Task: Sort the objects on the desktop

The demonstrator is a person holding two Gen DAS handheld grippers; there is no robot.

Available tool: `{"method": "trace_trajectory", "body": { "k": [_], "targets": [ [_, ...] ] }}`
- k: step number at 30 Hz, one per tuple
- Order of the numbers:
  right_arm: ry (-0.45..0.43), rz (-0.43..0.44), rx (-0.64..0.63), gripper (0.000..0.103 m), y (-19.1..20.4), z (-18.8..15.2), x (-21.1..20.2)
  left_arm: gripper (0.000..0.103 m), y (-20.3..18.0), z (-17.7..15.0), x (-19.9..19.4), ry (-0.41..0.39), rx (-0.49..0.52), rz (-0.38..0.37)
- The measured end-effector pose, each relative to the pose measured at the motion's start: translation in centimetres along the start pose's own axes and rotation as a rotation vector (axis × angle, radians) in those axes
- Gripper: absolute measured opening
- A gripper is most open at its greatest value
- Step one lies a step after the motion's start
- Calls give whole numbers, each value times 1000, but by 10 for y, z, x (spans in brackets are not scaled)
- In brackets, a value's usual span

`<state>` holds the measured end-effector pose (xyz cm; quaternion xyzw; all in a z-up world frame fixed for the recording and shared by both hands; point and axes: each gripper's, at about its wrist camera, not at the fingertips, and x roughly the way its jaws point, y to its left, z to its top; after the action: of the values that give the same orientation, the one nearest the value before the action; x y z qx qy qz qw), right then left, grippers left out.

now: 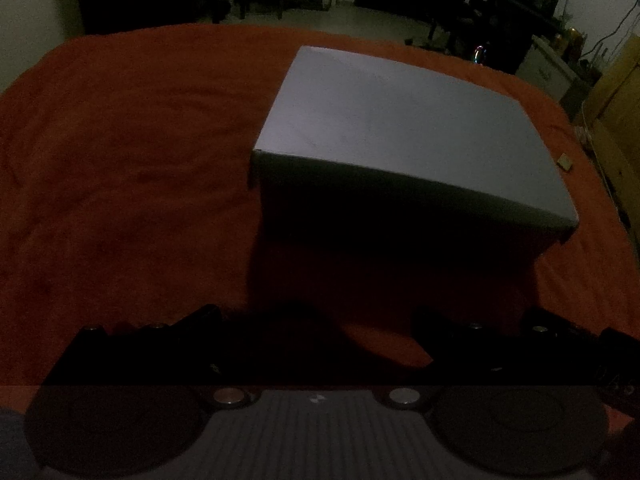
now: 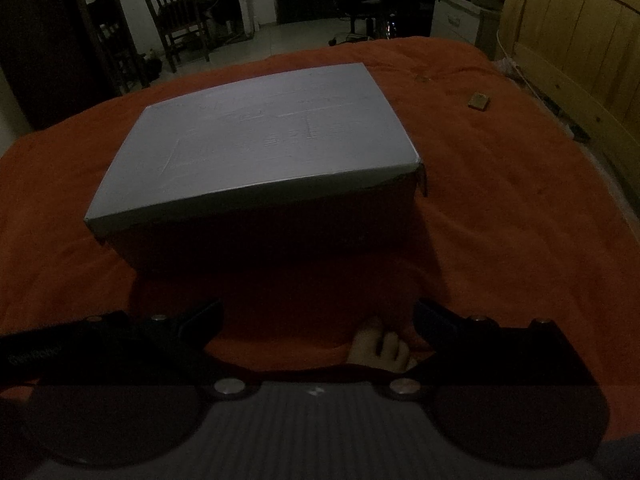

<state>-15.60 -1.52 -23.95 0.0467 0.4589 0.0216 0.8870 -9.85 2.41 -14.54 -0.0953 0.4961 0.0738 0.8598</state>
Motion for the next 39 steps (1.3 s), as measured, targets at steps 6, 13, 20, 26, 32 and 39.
{"method": "trace_trajectory", "body": {
  "k": [6,13,20,26,32,39],
  "targets": [
    [2,4,0,103,-2,-1,0,102,0,0,1,3,-2,9],
    [2,2,-1,103,-4,0,0,102,-1,0,4,9,-6,18],
    [-2,-5,-4,103,-6,1,-1,102,-2,0,6,9,-2,21],
    [-5,-10,-7,103,-8,1,-2,102,-3,-1,6,8,3,24],
    [-6,-12,-6,103,-1,0,-1,102,-1,-2,7,10,-3,24],
    [-3,-9,-14,103,0,0,0,102,-3,-2,6,10,7,23]
  ]
}}
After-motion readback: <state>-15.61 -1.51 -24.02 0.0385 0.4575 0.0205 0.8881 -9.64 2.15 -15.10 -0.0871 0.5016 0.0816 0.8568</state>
